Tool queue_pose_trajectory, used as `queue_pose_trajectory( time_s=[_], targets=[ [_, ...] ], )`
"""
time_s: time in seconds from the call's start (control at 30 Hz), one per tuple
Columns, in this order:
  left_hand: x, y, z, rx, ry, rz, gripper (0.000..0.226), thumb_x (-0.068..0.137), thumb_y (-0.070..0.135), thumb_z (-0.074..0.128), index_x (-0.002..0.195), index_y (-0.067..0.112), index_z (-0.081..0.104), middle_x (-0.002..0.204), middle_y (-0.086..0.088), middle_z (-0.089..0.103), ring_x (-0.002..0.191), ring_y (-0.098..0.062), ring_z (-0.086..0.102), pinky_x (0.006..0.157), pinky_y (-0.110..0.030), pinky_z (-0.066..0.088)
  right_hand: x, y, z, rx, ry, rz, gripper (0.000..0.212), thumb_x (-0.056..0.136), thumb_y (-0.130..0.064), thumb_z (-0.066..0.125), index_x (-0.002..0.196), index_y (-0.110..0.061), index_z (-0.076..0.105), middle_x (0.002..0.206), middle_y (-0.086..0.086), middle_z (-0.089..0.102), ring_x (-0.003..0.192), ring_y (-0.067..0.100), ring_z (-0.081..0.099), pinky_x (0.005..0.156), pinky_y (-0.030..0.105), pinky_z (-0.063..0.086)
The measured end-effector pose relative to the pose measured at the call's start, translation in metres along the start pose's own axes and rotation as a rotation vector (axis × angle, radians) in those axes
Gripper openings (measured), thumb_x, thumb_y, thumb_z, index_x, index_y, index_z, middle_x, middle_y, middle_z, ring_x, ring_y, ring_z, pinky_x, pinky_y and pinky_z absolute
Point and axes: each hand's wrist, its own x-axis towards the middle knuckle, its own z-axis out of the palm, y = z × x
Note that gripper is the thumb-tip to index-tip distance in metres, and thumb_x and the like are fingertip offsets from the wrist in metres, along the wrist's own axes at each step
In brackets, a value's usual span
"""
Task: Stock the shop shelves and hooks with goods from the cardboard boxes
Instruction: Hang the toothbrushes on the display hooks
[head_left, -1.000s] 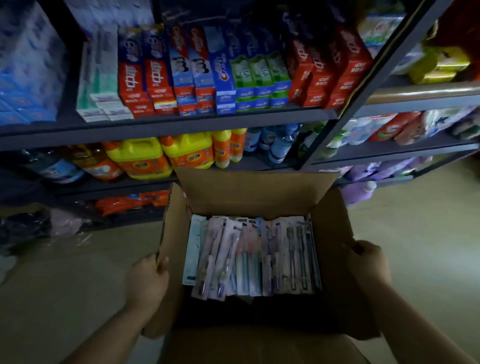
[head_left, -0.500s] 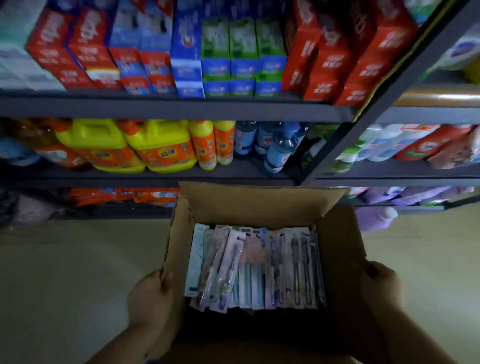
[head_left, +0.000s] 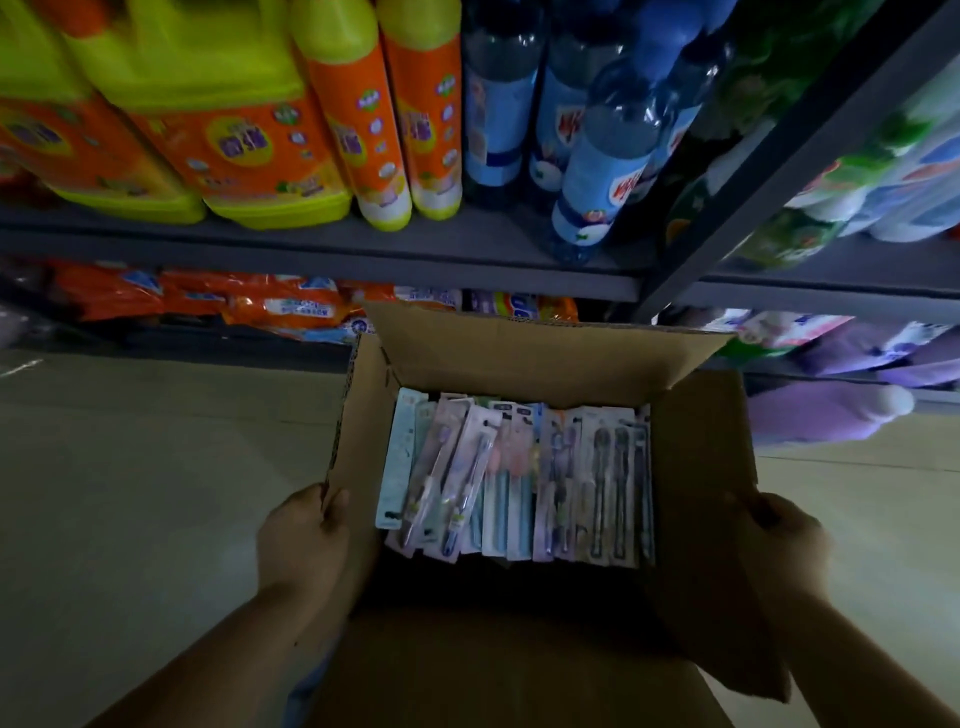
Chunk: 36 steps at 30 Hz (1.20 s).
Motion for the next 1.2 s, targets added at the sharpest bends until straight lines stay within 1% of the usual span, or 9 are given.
queue_pose_trajectory(
  time_s=[0.13, 0.33, 0.57, 0.7, 0.77, 0.87, 0.97, 1.07, 1.2],
  targets=[
    [0.010, -0.006, 0.022, 0.004, -0.008, 0.000, 0.039, 0.095, 0.020, 0.050, 0.058, 0.009, 0.046, 0.054, -0.009, 0.050, 0.052, -0.023, 0.049, 0.049, -0.028, 0.030, 0.008, 0.010, 0.018, 0.016, 0.005, 0.023, 0.022, 0.093, -0.019, 0.059, 0.104, -0.003, 0.069, 0.083, 0.015, 0.064, 0.075, 0.031, 0.059, 0.069, 0.034, 0.046],
    [0.017, -0.014, 0.047, -0.076, 0.003, -0.045, 0.039, 0.095, 0.019, 0.051, 0.058, 0.010, 0.045, 0.054, -0.008, 0.049, 0.053, -0.022, 0.048, 0.050, -0.028, 0.031, 0.025, 0.019, 0.038, 0.029, -0.007, 0.049, 0.018, 0.093, -0.023, 0.058, 0.099, -0.010, 0.069, 0.085, 0.015, 0.067, 0.078, 0.034, 0.063, 0.076, 0.050, 0.055],
    [0.020, -0.015, 0.061, -0.128, 0.026, -0.042, 0.033, 0.096, 0.020, 0.050, 0.067, 0.004, 0.052, 0.060, -0.011, 0.054, 0.057, -0.024, 0.053, 0.053, -0.031, 0.038, 0.040, 0.014, 0.051, 0.020, -0.015, 0.020, 0.019, 0.093, -0.025, 0.057, 0.102, -0.011, 0.066, 0.089, 0.014, 0.066, 0.083, 0.035, 0.063, 0.077, 0.052, 0.054],
    [0.021, -0.010, 0.055, -0.131, -0.055, -0.076, 0.014, 0.095, 0.018, 0.050, 0.092, 0.006, 0.055, 0.091, -0.015, 0.060, 0.076, -0.023, 0.057, 0.064, -0.036, 0.046, 0.032, 0.005, 0.053, -0.080, -0.026, 0.011, 0.029, 0.092, -0.019, 0.059, 0.118, -0.006, 0.060, 0.110, 0.020, 0.062, 0.101, 0.038, 0.057, 0.089, 0.051, 0.048],
    [0.018, -0.008, 0.042, -0.024, 0.019, 0.043, 0.029, 0.092, 0.016, 0.055, 0.120, 0.006, 0.053, 0.117, -0.016, 0.054, 0.102, -0.027, 0.053, 0.081, -0.039, 0.047, 0.015, -0.007, 0.049, -0.149, 0.065, -0.076, 0.046, 0.089, -0.016, 0.062, 0.132, -0.005, 0.049, 0.128, 0.021, 0.051, 0.118, 0.037, 0.043, 0.100, 0.050, 0.038],
    [0.007, 0.001, 0.027, 0.194, 0.203, 0.564, 0.040, 0.084, 0.022, 0.053, 0.122, 0.007, 0.050, 0.118, -0.012, 0.049, 0.108, -0.026, 0.044, 0.091, -0.040, 0.038, -0.030, -0.037, 0.055, -0.141, 0.151, -0.275, 0.054, 0.086, -0.013, 0.063, 0.136, -0.008, 0.044, 0.134, 0.016, 0.046, 0.126, 0.033, 0.037, 0.104, 0.046, 0.034],
    [0.001, 0.004, 0.042, 0.171, 0.016, 0.709, 0.036, 0.080, 0.016, 0.066, 0.114, 0.012, 0.057, 0.106, -0.006, 0.060, 0.094, -0.021, 0.059, 0.076, -0.031, 0.049, -0.065, -0.059, 0.098, -0.115, -0.193, -0.313, 0.050, 0.089, -0.019, 0.061, 0.136, -0.018, 0.043, 0.132, 0.001, 0.048, 0.122, 0.016, 0.047, 0.099, 0.028, 0.040],
    [0.009, -0.002, 0.070, 0.110, -0.264, 0.444, 0.039, 0.087, 0.019, 0.062, 0.124, 0.020, 0.051, 0.117, 0.001, 0.058, 0.103, -0.013, 0.058, 0.079, -0.020, 0.048, -0.072, -0.058, 0.160, -0.029, -0.511, -0.115, 0.053, 0.090, -0.024, 0.061, 0.137, -0.025, 0.037, 0.128, -0.005, 0.051, 0.107, 0.006, 0.053, 0.084, 0.018, 0.048],
    [0.044, -0.020, 0.122, 0.136, -0.303, 0.263, 0.045, 0.092, 0.024, 0.055, 0.134, 0.018, 0.039, 0.134, -0.002, 0.045, 0.121, -0.017, 0.047, 0.093, -0.025, 0.046, -0.052, -0.041, 0.236, -0.005, -0.640, 0.026, 0.060, 0.090, -0.026, 0.064, 0.141, -0.018, 0.035, 0.133, 0.004, 0.053, 0.114, 0.017, 0.055, 0.094, 0.031, 0.049]
  ],
)
